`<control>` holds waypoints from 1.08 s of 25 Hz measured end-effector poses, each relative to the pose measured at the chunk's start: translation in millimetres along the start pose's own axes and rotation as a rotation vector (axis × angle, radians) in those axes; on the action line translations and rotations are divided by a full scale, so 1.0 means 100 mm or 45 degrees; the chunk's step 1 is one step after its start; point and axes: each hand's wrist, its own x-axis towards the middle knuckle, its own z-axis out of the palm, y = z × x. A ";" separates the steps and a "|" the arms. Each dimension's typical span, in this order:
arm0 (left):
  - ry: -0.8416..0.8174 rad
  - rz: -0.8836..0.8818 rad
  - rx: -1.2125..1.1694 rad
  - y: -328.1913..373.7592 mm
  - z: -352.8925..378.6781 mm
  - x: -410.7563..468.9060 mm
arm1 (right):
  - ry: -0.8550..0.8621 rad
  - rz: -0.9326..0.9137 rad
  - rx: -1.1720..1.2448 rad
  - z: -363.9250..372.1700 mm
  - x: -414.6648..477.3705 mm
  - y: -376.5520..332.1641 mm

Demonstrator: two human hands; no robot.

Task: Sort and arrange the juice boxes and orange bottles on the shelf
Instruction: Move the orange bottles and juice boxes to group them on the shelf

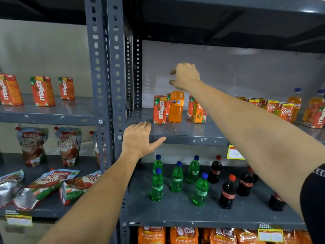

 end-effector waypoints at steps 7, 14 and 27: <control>-0.010 0.004 0.011 0.01 -0.01 0.00 | -0.086 0.034 0.174 0.16 0.04 0.17; -0.046 0.019 -0.017 0.00 -0.03 0.02 | -0.042 0.074 0.242 0.08 0.05 0.24; -0.082 -0.020 -0.122 0.97 -0.01 0.10 | -0.142 -0.040 0.317 -0.85 -0.47 1.45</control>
